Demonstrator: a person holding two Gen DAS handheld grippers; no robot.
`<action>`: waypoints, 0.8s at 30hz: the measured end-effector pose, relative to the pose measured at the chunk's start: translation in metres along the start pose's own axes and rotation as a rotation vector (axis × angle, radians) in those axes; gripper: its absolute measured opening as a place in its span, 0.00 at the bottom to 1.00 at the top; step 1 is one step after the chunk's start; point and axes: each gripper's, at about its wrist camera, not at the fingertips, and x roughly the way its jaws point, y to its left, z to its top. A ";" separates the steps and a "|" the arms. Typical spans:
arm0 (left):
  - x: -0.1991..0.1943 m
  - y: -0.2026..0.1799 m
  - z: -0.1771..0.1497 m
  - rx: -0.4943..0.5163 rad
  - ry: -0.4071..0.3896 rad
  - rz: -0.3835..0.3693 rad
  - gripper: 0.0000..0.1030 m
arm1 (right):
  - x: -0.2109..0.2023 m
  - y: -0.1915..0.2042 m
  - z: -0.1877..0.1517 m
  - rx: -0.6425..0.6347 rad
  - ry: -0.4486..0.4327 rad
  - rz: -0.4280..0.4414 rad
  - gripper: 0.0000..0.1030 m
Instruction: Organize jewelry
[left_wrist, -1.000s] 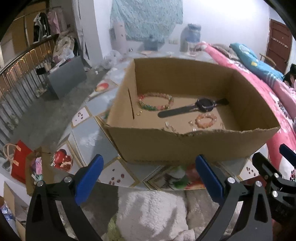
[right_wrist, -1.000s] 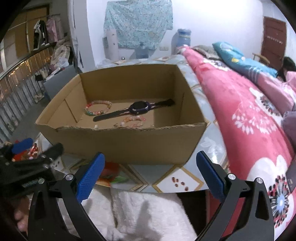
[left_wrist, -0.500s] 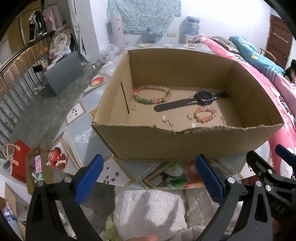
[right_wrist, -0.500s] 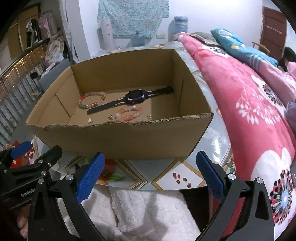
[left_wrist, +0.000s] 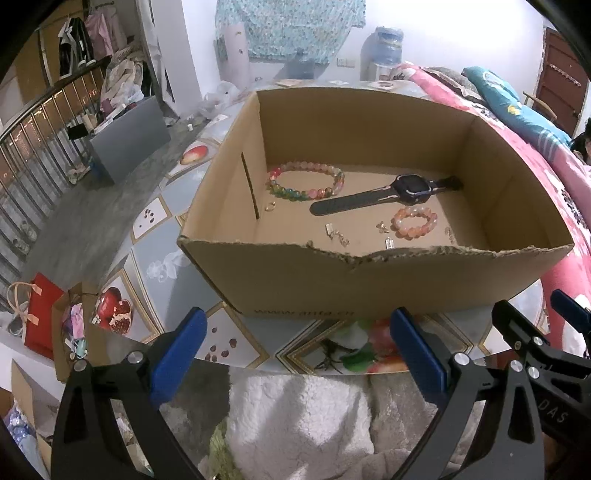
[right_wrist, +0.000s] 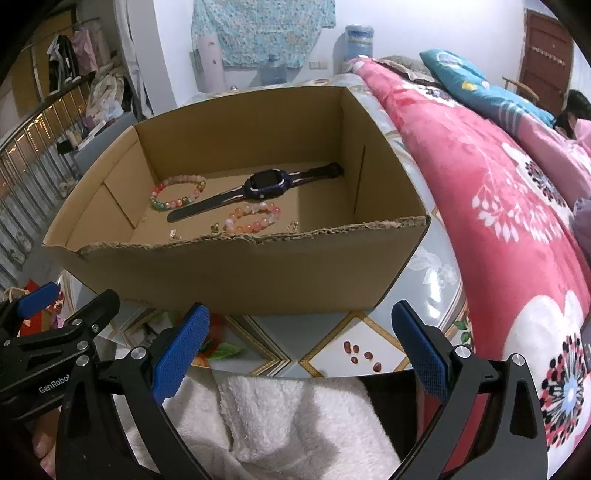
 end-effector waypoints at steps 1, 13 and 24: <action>0.000 0.000 0.000 -0.001 0.002 0.000 0.94 | 0.001 0.000 0.000 0.000 0.001 0.000 0.92; 0.005 0.001 0.002 -0.002 0.021 0.005 0.94 | 0.004 0.000 0.000 0.001 0.007 0.002 0.92; 0.005 0.000 0.002 -0.001 0.023 0.005 0.94 | 0.004 -0.001 0.000 0.001 0.012 0.000 0.92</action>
